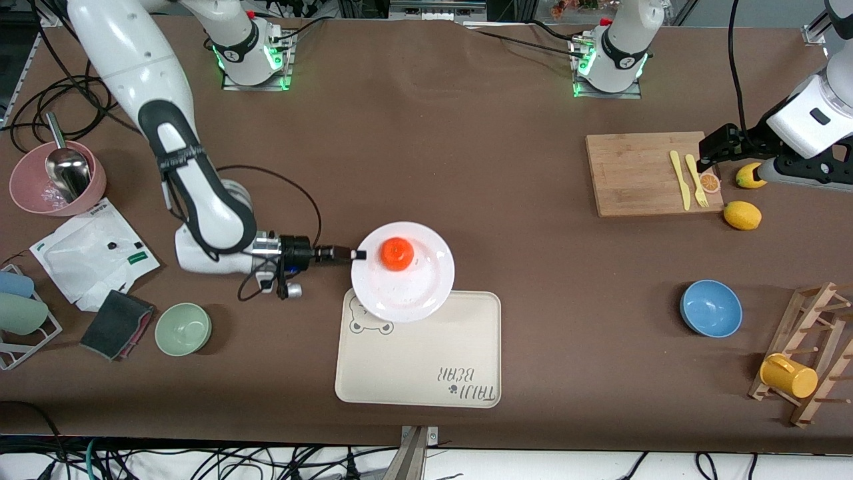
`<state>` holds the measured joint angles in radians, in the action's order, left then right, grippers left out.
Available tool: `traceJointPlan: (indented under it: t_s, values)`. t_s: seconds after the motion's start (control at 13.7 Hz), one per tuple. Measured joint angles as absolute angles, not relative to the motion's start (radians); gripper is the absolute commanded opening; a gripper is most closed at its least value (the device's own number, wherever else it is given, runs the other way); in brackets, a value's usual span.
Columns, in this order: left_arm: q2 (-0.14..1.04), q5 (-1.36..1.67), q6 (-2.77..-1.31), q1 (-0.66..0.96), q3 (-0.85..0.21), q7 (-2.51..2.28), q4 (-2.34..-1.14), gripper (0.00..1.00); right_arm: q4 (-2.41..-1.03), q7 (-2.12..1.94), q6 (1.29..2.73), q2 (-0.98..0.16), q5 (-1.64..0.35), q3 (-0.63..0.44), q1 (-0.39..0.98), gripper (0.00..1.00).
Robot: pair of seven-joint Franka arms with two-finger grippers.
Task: Place orange and plate with both arms
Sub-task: 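Slide the plate with the right gripper onto the bear tray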
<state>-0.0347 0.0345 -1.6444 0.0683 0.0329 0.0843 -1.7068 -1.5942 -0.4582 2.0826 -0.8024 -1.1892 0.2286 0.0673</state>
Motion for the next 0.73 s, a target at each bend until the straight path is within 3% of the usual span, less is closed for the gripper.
traceJointPlan:
  t_s: [0.22,0.73]
  values:
    - [-0.035,0.034,-1.644,0.068,0.033,0.084,-1.707,1.00,-1.497,-0.428,2.085,-0.893,-1.188,0.229,0.087,0.00]
    - [-0.035,0.034,-1.644,0.068,0.033,0.084,-1.707,1.00,-1.337,-0.272,2.216,-0.965,-1.188,0.206,0.174,0.00]
